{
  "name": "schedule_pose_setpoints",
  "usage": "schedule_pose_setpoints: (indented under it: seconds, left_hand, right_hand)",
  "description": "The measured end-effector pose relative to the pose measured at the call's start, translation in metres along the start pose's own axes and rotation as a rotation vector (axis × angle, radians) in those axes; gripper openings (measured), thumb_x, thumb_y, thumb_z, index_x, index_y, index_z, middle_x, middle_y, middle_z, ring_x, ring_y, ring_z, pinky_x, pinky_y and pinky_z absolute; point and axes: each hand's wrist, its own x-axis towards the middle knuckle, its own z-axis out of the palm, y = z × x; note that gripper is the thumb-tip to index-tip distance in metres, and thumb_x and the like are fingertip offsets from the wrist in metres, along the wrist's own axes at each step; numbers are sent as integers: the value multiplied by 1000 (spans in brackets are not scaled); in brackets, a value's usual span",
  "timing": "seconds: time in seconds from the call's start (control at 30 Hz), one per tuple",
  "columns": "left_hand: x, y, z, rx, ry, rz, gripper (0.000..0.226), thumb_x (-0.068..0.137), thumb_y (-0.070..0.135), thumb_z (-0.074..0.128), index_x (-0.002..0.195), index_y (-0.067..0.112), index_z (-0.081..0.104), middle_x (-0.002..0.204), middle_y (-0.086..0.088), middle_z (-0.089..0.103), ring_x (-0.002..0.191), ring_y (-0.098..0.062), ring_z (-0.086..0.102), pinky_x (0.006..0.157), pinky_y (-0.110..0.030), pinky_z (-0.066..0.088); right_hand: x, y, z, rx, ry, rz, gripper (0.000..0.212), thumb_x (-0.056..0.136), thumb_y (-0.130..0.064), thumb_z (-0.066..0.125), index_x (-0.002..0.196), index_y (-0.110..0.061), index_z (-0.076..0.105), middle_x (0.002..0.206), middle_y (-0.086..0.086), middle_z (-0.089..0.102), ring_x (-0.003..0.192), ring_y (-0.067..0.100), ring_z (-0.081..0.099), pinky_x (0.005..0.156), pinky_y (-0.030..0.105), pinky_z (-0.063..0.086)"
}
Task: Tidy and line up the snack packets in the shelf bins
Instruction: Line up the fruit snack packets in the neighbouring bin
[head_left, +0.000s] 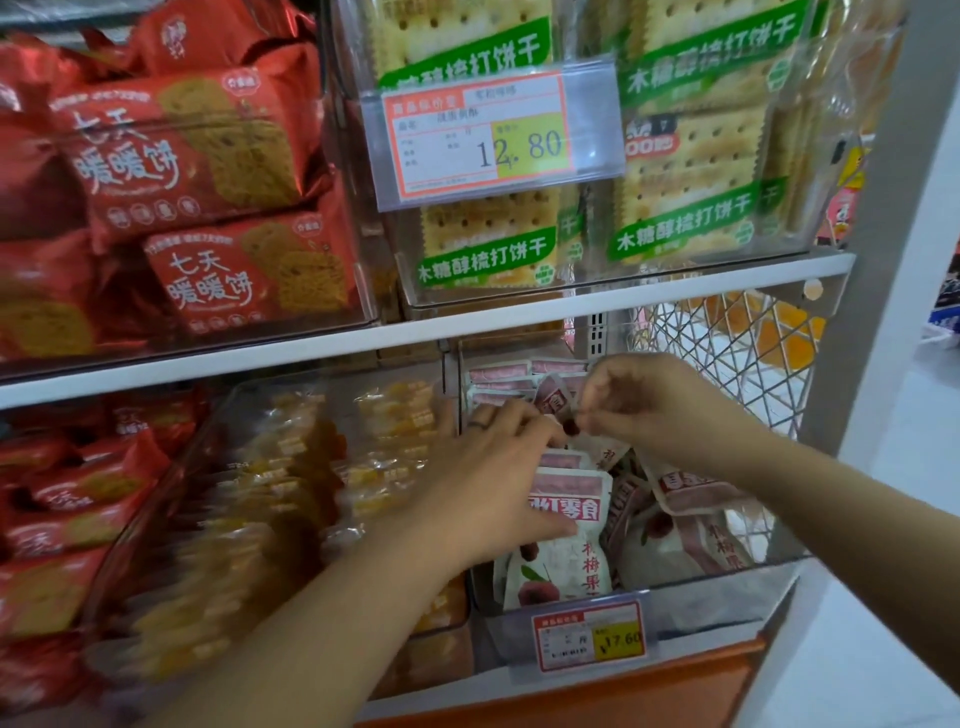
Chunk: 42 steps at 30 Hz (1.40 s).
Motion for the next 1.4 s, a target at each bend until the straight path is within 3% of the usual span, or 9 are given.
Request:
schedule_pose_setpoints:
  seconds: [0.13, 0.23, 0.4, 0.6, 0.83, 0.93, 1.17, 1.23, 1.4]
  left_hand:
    - [2, 1, 0, -65, -82, -4, 49, 79, 57, 64, 118, 36, 44, 142, 14, 21, 134, -15, 24, 113, -51, 19]
    - [3, 2, 1, -49, -172, -13, 57, 79, 59, 61, 127, 35, 41, 149, 17, 7, 140, -17, 9, 114, -53, 15]
    - [3, 6, 6, 64, -176, -15, 84, 68, 74, 61, 136, 34, 33, 151, 12, 2, 142, -22, 2, 115, -54, -4]
    - [0, 4, 6, 166, -110, 4, 79, 71, 69, 62, 133, 26, 39, 145, 3, 16, 138, -24, 19, 116, -54, 3]
    - [-5, -11, 2, 135, -83, -73, 76, 73, 64, 61, 136, 32, 35, 136, 6, 25, 130, -19, 29, 116, -49, 5]
    - [-4, -9, 0, 123, -79, -107, 71, 73, 59, 63, 134, 32, 36, 135, 5, 28, 130, -20, 31, 115, -51, 10]
    - [-3, -3, -3, 95, -113, -126, 63, 76, 45, 68, 128, 28, 37, 135, 2, 28, 126, -22, 37, 111, -54, 20]
    - [-4, -3, -3, 77, -124, -127, 62, 77, 43, 68, 128, 27, 36, 135, 1, 26, 128, -24, 34, 112, -54, 19]
    - [-6, -5, -1, 4, -103, -118, 59, 77, 39, 70, 124, 25, 37, 132, 3, 25, 125, -22, 32, 105, -47, 32]
  right_hand:
    - [-10, 8, -25, -438, -317, 108, 15, 81, -15, 67, 84, -29, 66, 76, -18, 63, 66, -5, 58, 67, 8, 45]
    - [-17, 26, -8, -684, -426, 148, 35, 82, -35, 65, 117, -28, 61, 101, -13, 63, 85, 5, 56, 85, 22, 47]
    - [-15, 36, 13, -672, -390, 129, 36, 73, -54, 65, 98, -28, 68, 89, -9, 66, 82, 12, 61, 73, 29, 50]
    - [-18, 25, -1, -575, -367, 128, 14, 78, -32, 71, 73, -20, 75, 62, -12, 63, 55, 0, 56, 62, 14, 45]
    - [-42, -4, -48, -356, -60, 81, 21, 75, -23, 75, 58, -26, 62, 53, -14, 62, 53, -3, 58, 52, 8, 40]
    - [-57, -10, -49, -534, 32, 10, 31, 73, -20, 72, 54, -32, 51, 55, -14, 56, 54, 2, 53, 52, 11, 37]
    - [-67, -21, -32, -1027, -206, 90, 18, 78, -23, 52, 60, -19, 50, 82, -5, 46, 82, 16, 46, 68, 24, 40]
    - [-63, -26, -23, -1038, -259, 45, 17, 78, -24, 50, 61, -20, 48, 85, -5, 46, 82, 16, 43, 73, 22, 32]
    - [-33, -14, 6, -725, -467, 75, 21, 91, -21, 51, 99, -19, 70, 98, -1, 68, 81, 13, 58, 82, 25, 48]
